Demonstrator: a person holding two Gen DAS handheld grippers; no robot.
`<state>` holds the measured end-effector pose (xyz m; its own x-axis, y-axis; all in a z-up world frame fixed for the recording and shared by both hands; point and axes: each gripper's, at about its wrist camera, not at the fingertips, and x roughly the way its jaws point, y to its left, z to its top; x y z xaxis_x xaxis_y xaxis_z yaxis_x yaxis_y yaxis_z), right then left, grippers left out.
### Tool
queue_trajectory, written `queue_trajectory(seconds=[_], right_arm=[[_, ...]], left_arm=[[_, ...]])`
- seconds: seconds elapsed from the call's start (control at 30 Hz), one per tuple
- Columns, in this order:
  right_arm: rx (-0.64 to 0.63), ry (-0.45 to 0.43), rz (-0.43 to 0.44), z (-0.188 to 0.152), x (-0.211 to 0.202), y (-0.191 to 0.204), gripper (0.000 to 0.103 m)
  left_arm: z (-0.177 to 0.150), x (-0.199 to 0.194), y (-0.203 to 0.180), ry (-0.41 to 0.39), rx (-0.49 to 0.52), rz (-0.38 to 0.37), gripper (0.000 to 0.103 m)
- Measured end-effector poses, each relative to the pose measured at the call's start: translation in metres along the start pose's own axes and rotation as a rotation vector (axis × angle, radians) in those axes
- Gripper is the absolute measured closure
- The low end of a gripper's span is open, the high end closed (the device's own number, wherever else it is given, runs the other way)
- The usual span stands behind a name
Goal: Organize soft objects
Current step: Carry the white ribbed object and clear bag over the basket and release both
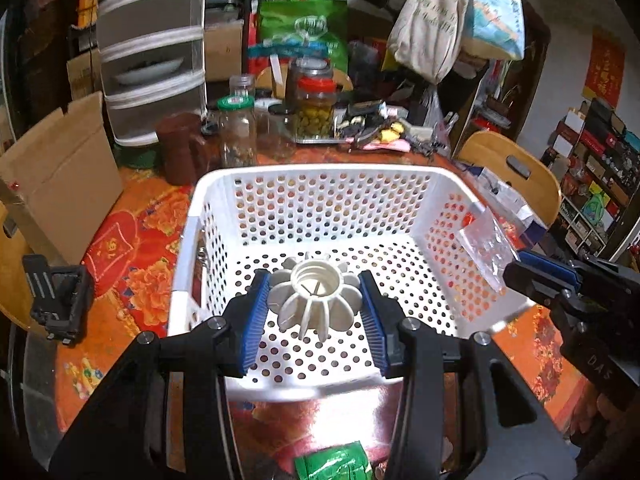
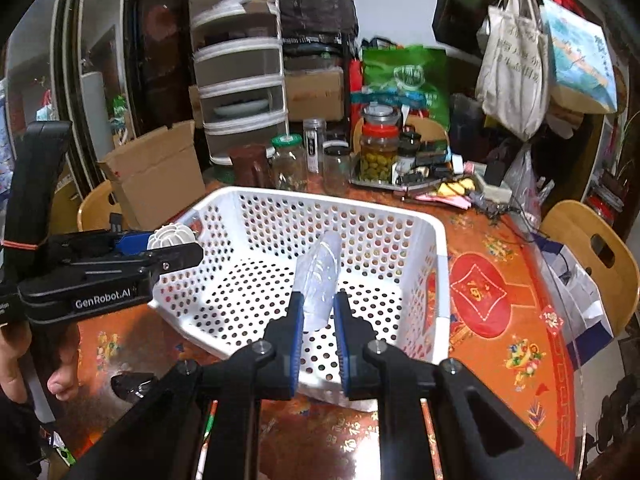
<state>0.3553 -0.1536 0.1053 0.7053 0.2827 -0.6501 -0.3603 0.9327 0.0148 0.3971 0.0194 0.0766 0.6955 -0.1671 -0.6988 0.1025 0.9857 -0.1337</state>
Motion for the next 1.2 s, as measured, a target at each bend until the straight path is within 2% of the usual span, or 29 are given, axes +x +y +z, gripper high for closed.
queue_trajectory(seconds=[0.27,0.67,0.83,1.07,1.13,1.2], right_arm=[[0.010,0.155,-0.019,0.009,0.054,-0.009,0.089],[0.021,0.295,-0.021,0.009,0.098,-0.015,0.089],[0.017,0.323,-0.020,0.007,0.106,-0.015,0.089],[0.023,0.349,-0.011,0.004,0.113,-0.014,0.088],[0.034,0.354,-0.011,0.004,0.114,-0.015,0.086],[0.039,0.352,-0.012,0.003,0.113,-0.015,0.085]], left_arm=[[0.014,0.052,0.000,0.135,-0.016,0.032,0.062],[0.014,0.108,-0.001,0.282,-0.027,0.076,0.062],[0.009,0.119,0.000,0.314,-0.043,0.083,0.062],[0.009,0.120,0.000,0.317,-0.038,0.079,0.062],[0.010,0.120,-0.001,0.314,-0.043,0.075,0.059],[0.010,0.117,-0.001,0.302,-0.046,0.075,0.048]])
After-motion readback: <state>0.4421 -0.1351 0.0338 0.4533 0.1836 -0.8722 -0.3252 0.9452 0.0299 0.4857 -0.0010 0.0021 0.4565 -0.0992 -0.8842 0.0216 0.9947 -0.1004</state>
